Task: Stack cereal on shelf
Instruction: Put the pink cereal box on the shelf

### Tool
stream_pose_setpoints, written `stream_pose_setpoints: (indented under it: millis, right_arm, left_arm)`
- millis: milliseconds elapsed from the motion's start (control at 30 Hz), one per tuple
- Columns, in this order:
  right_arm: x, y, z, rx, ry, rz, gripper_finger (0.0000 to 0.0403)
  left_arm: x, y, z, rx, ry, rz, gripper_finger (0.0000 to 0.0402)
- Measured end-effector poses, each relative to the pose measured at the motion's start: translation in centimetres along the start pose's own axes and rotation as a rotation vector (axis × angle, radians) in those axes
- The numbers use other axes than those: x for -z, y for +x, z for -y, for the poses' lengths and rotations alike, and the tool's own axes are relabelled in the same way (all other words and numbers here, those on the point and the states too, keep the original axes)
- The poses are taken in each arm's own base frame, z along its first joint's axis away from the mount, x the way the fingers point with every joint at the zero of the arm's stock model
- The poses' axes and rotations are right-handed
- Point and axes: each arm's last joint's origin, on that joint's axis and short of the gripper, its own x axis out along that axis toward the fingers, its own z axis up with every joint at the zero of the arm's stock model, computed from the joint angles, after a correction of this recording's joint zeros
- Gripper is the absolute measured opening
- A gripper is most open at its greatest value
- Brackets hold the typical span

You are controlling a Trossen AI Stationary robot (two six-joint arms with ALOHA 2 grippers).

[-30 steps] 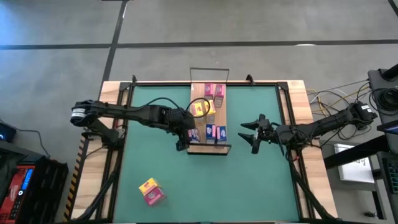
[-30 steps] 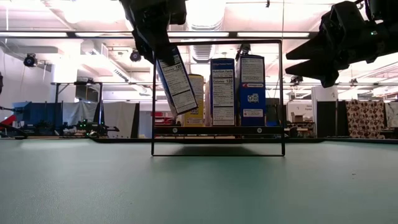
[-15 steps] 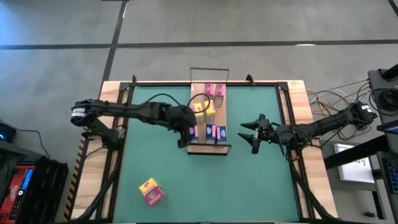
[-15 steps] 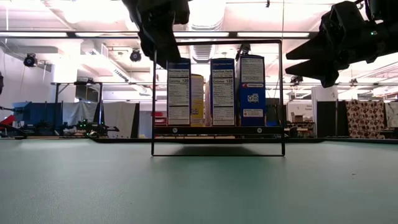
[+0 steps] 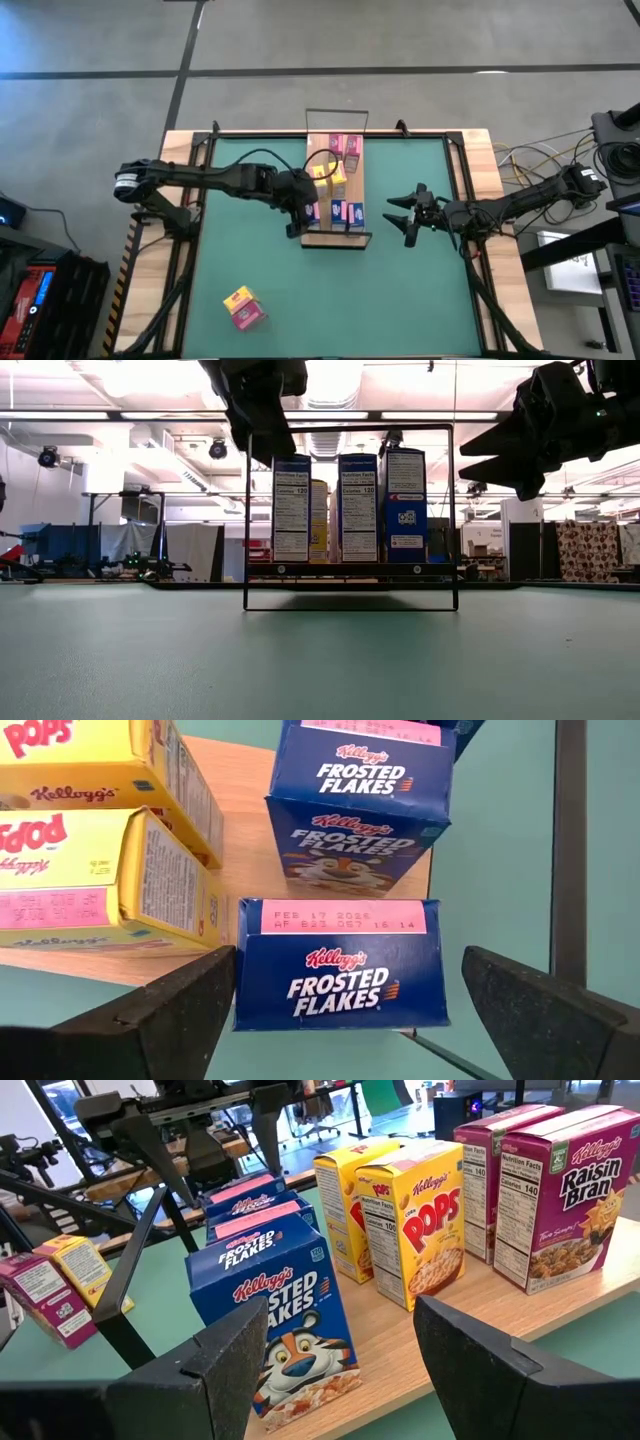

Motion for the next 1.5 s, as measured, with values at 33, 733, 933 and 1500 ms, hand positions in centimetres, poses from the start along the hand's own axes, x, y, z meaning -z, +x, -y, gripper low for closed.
stream_pose_setpoints:
  millis: [33,733,933,1500]
  right_arm:
    - [0.0,0.0,0.0,0.0,0.0,0.0,0.024]
    - [0.0,0.0,0.0,0.0,0.0,0.0,0.024]
    - [0.0,0.0,0.0,0.0,0.0,0.0,0.024]
    - [0.0,0.0,0.0,0.0,0.0,0.0,0.024]
  left_arm:
    - [0.0,0.0,0.0,0.001,0.0,0.0,0.0369]
    - [-0.5,-0.4,-0.1,-0.001,0.041,0.023,0.0369]
    - [-1.2,-2.3,-0.1,-0.012,-0.01,-0.032,0.0369]
    - [-1.3,-3.1,-0.6,-0.153,-0.976,0.006,0.0369]
